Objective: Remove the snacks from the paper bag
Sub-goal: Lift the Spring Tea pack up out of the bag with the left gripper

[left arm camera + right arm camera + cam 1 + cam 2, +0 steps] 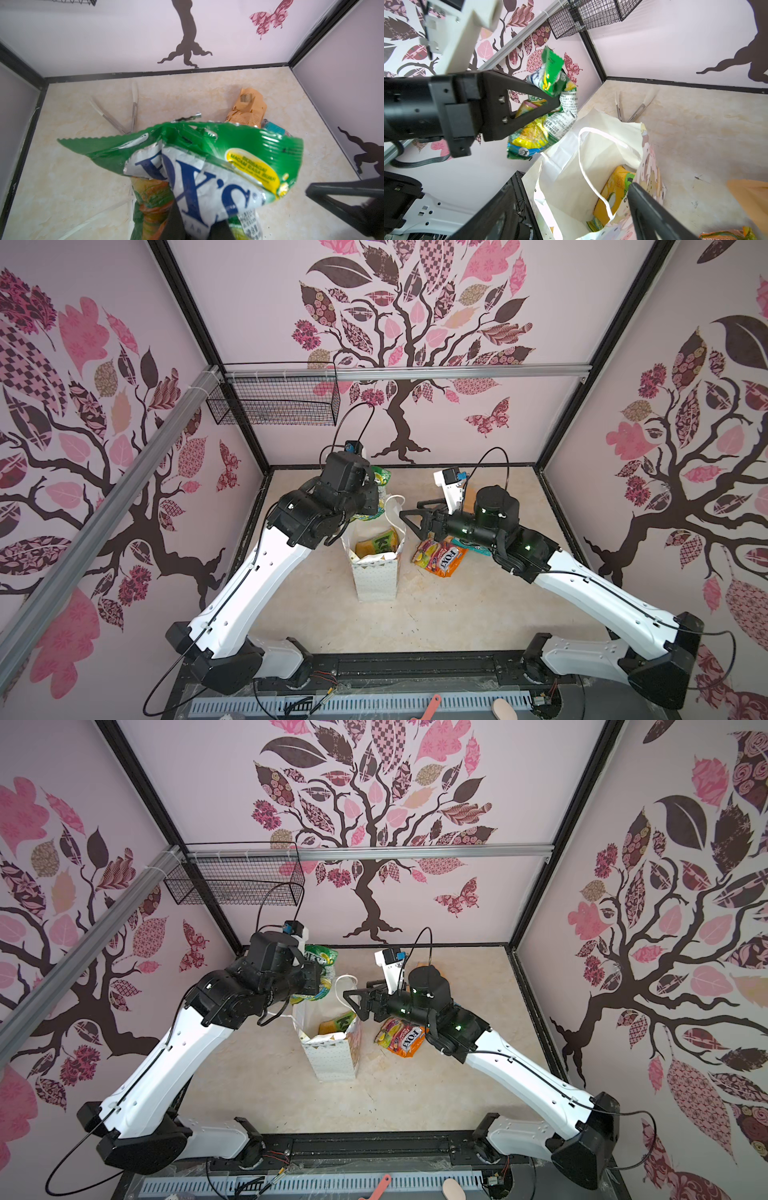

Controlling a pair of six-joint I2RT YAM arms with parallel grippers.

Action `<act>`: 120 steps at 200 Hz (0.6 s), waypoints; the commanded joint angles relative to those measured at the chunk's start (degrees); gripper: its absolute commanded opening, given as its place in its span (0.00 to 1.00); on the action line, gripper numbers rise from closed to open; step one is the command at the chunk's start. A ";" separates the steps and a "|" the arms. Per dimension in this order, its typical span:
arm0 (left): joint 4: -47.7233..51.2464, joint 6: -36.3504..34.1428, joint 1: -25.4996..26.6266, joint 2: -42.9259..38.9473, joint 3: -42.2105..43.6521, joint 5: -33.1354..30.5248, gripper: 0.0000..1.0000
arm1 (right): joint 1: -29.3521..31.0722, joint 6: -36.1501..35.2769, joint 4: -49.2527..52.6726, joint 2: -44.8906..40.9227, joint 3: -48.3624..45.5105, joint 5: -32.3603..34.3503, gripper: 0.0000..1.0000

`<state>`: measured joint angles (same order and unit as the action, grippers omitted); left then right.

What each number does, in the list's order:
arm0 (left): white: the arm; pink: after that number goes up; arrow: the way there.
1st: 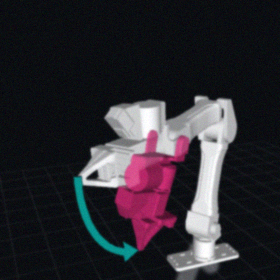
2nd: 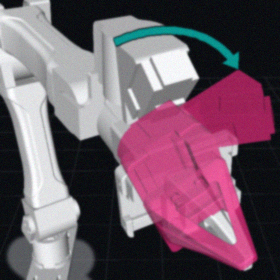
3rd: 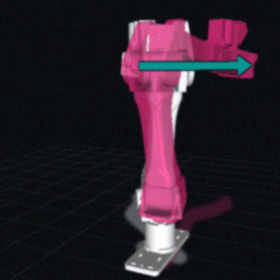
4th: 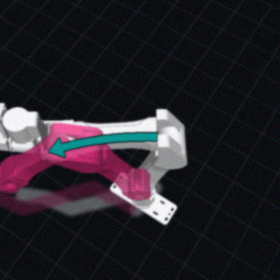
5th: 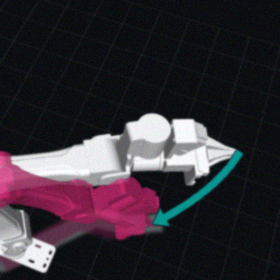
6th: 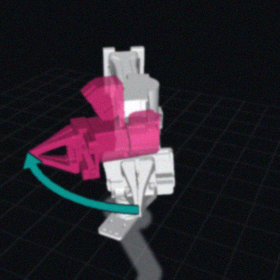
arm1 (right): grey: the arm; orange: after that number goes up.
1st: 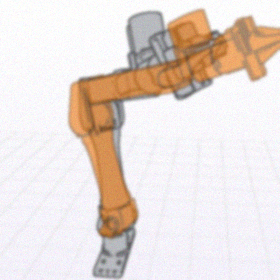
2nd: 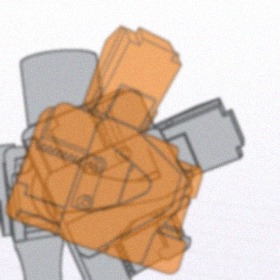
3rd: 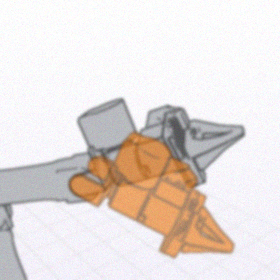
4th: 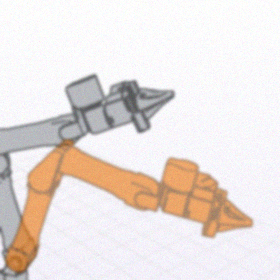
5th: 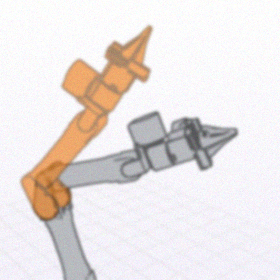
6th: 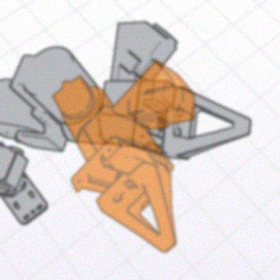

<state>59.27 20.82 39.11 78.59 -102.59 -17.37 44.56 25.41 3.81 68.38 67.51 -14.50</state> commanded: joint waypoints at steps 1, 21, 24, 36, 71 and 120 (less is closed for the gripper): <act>-1.75 -1.04 2.77 -0.69 -5.74 -1.42 0.00 | 0.10 1.21 1.15 0.44 5.61 -2.68 0.89; -3.78 -1.11 4.21 0.25 -6.97 0.14 0.00 | 0.12 3.32 -1.12 2.20 7.23 -6.64 0.90; -4.14 -0.96 4.22 0.28 -7.01 0.60 0.00 | 0.15 3.57 -1.47 2.45 7.48 -7.09 0.90; -5.35 -0.28 4.29 0.80 -6.88 2.51 0.00 | 0.22 4.11 -2.37 3.36 8.16 -7.82 0.91; -6.82 0.69 4.48 1.99 -6.32 2.52 0.00 | 0.14 3.73 -2.41 6.25 10.50 -7.14 0.92; -7.87 1.15 4.57 2.44 -5.85 1.48 0.00 | 0.23 6.07 -4.74 9.23 10.97 -11.03 0.88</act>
<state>56.25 21.06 43.31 80.75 -107.77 -16.08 44.42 29.65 1.10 75.46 76.82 -21.65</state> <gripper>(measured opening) 0.096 0.880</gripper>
